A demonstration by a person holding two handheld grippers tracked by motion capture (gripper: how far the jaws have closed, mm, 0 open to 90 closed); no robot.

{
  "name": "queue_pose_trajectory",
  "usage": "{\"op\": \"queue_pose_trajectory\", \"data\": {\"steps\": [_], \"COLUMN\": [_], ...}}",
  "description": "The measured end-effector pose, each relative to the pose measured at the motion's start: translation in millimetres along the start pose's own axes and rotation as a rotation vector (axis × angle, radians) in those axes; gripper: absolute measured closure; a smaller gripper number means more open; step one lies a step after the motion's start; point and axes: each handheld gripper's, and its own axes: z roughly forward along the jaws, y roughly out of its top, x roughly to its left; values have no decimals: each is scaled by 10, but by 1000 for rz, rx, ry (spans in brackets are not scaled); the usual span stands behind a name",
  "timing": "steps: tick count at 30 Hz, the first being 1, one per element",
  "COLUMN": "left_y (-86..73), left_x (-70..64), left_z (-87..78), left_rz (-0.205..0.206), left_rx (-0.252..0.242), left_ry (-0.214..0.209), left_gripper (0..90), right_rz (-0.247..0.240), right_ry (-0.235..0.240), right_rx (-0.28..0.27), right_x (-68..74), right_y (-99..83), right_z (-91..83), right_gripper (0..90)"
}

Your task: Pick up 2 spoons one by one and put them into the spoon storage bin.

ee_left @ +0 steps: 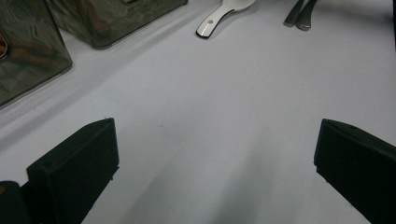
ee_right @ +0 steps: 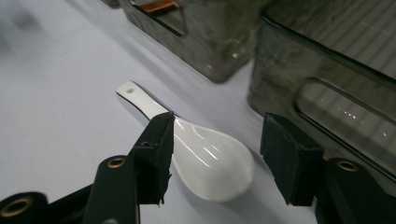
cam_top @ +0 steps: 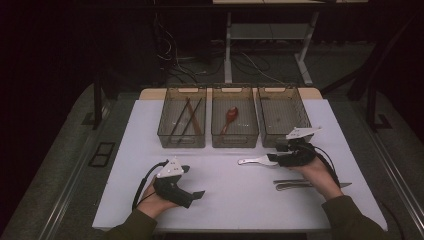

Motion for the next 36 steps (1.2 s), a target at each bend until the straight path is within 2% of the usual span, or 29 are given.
{"op": "queue_pose_trajectory", "data": {"steps": [3,6,15,20,27,36], "left_y": [0,-1,-2,-1,-1,-2], "left_x": [0,-3,-3,-3,-5,-9], "left_z": [4,10,11,12,12,15], "left_rz": [0,-4,-5,0,1,2], "left_rx": [1,0,0,2,4,8], "left_ry": [-1,-2,-3,-4,-6,-7], "left_gripper": [0,0,0,0,0,0], "right_rz": [15,19,16,3,-21,-71], "right_ry": [-25,-24,15,19,20,33], "right_rx": [15,16,60,81,107,130], "right_x": [-71,-120,-107,-91,-69,-22], "right_y": [-30,-50,-70,-79,-91,-96], "right_z": [-4,2,92,134,177,189], "right_gripper": [414,406,403,412,456,577]}}
